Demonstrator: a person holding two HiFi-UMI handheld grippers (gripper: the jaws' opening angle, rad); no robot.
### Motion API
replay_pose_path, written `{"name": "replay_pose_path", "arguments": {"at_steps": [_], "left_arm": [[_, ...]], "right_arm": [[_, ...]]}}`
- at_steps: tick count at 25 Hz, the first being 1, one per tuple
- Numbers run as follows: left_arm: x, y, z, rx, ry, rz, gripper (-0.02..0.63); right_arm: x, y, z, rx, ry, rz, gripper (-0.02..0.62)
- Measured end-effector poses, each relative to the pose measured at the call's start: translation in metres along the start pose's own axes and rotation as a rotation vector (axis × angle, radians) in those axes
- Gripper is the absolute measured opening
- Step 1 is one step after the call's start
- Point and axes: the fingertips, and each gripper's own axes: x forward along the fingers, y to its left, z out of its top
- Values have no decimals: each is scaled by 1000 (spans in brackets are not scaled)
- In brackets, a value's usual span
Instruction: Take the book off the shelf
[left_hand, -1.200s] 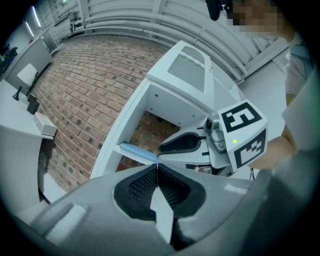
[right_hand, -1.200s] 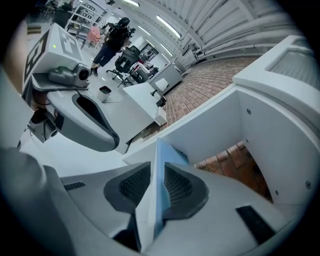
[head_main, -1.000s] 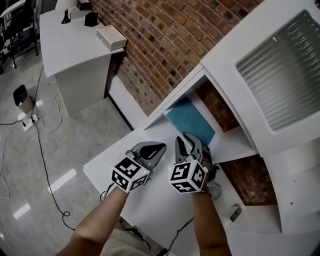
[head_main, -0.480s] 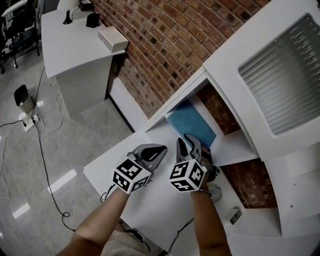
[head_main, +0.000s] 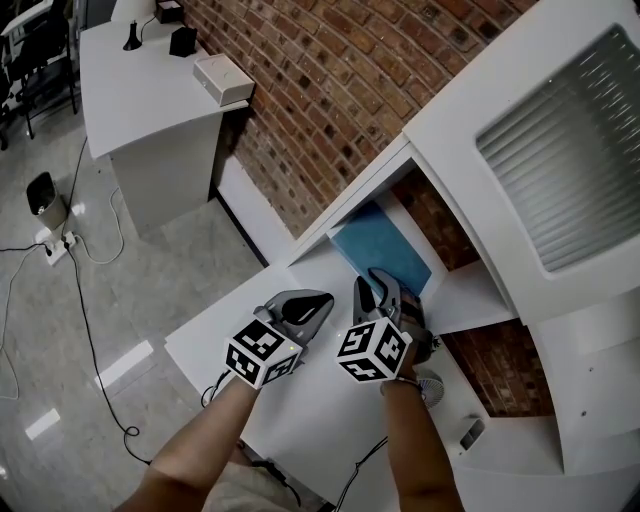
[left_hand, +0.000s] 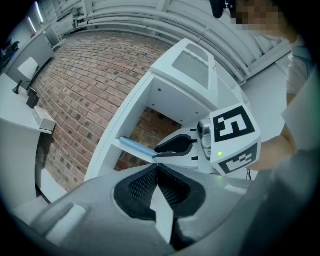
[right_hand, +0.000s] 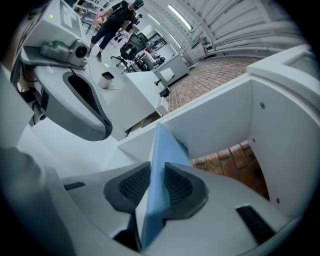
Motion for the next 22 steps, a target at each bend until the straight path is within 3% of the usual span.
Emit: {"name": "replay_pose_path", "arguments": {"at_steps": [22], "left_arm": [[-8, -9, -2, 2, 1, 3, 11]], "right_arm": [[-13, 10, -2, 19, 4, -12, 60]]}}
